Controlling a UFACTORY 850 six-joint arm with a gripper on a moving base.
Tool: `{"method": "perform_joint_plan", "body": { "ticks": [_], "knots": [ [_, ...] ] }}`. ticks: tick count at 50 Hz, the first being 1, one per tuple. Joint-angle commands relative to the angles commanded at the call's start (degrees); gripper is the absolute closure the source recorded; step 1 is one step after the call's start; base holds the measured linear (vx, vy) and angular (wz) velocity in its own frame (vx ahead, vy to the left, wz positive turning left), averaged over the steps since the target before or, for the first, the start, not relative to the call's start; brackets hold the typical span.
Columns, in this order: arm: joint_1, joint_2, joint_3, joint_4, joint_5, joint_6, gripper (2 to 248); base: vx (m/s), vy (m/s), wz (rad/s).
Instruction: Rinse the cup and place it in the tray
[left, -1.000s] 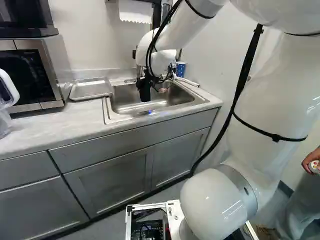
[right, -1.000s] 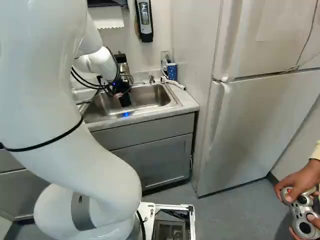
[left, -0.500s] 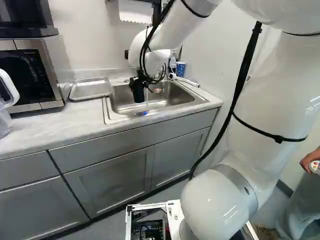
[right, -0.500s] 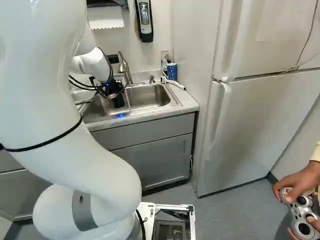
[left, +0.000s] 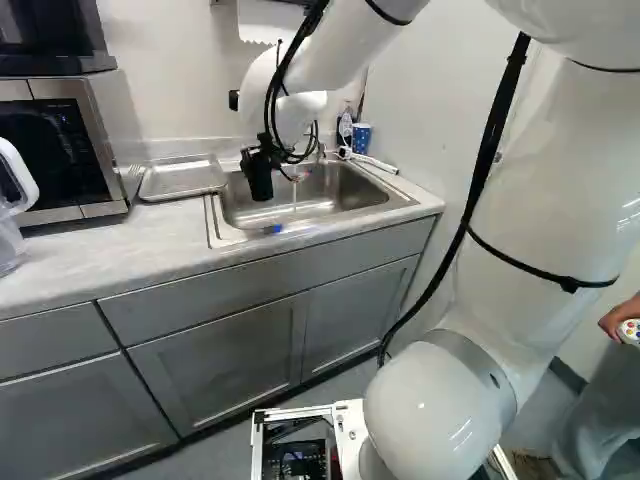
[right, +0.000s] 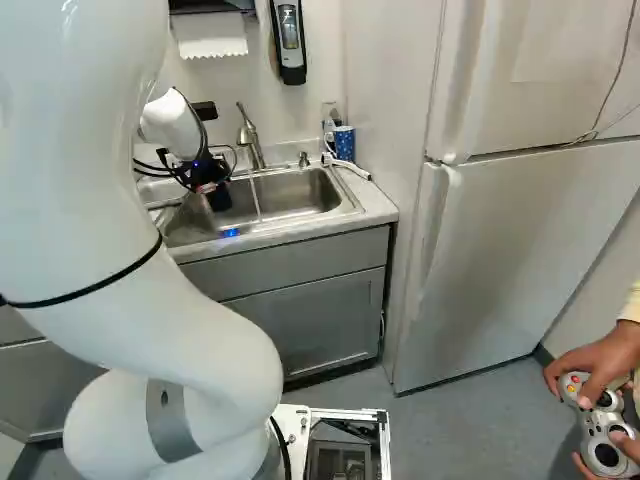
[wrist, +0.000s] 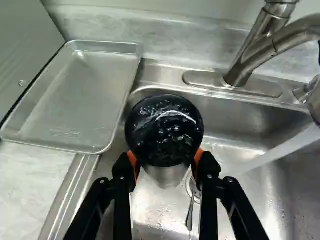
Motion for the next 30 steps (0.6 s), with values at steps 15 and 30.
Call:
{"method": "perform_joint_plan", "body": {
  "ticks": [15,30],
  "knots": [
    [1.51,0.44,-1.58,0.00,0.00,0.00,128,0.000,0.000,0.000],
    [1.95,1.52,-2.47,0.00,-0.78,0.00,128,0.000,0.000,0.000]
  ]
}}
